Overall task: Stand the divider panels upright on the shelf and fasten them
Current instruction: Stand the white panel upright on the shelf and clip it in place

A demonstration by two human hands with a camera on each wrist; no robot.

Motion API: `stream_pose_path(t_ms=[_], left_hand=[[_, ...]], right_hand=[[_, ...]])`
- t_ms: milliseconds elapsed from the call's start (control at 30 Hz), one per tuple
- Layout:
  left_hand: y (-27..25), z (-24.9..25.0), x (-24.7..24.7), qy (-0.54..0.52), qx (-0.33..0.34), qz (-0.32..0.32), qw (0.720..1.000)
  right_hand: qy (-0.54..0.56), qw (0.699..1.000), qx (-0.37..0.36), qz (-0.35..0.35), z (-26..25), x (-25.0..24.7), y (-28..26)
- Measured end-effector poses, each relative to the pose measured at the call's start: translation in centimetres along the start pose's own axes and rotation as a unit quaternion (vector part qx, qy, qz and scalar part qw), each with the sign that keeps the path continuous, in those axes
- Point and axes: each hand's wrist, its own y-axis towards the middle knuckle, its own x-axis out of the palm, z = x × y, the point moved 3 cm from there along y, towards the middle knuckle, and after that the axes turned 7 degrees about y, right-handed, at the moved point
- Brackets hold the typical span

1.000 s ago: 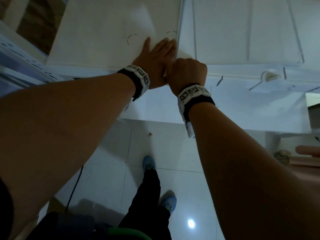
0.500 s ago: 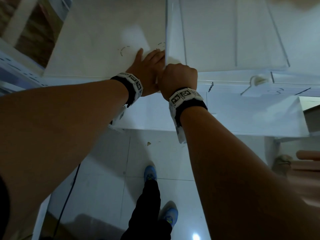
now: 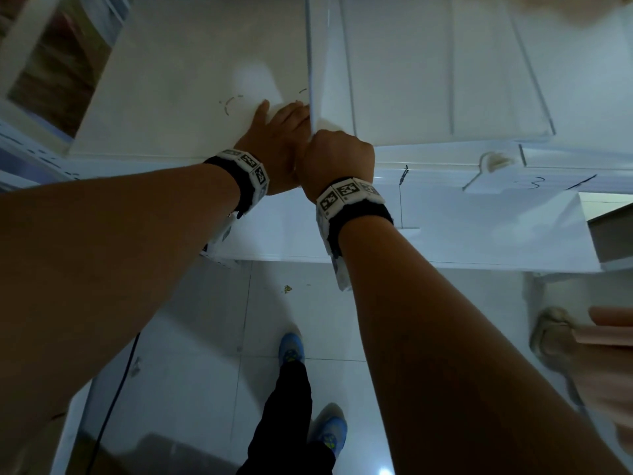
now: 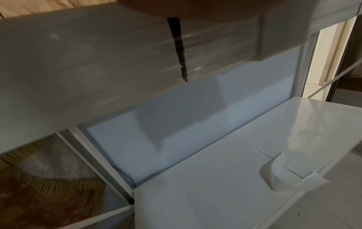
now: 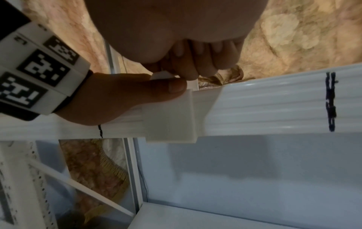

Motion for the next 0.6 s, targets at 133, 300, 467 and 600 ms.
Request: stream_pose_path(t_ms=[133, 300, 467, 600], left_hand=[[0.07, -0.02, -0.12, 0.0, -0.003, 0.002, 1.0], [0.12, -0.43, 0.06, -0.005, 0.0, -0.01, 1.0], [0.45, -0.31, 0.35, -0.006, 0.003, -0.016, 1.0], [0.25, -0.28, 0.36, -0.018, 0.002, -0.028, 0.999]], right_hand=[[0.035, 0.999, 0.031, -0.011, -0.12, -0.48, 0.57], [0.051, 0.996, 0.058, -0.039, -0.41, -0.38, 1.01], [0.066, 0.993, 0.086, -0.034, -0.02, -0.46, 0.96], [0.064, 0.993, 0.095, -0.043, -0.09, -0.35, 0.66]])
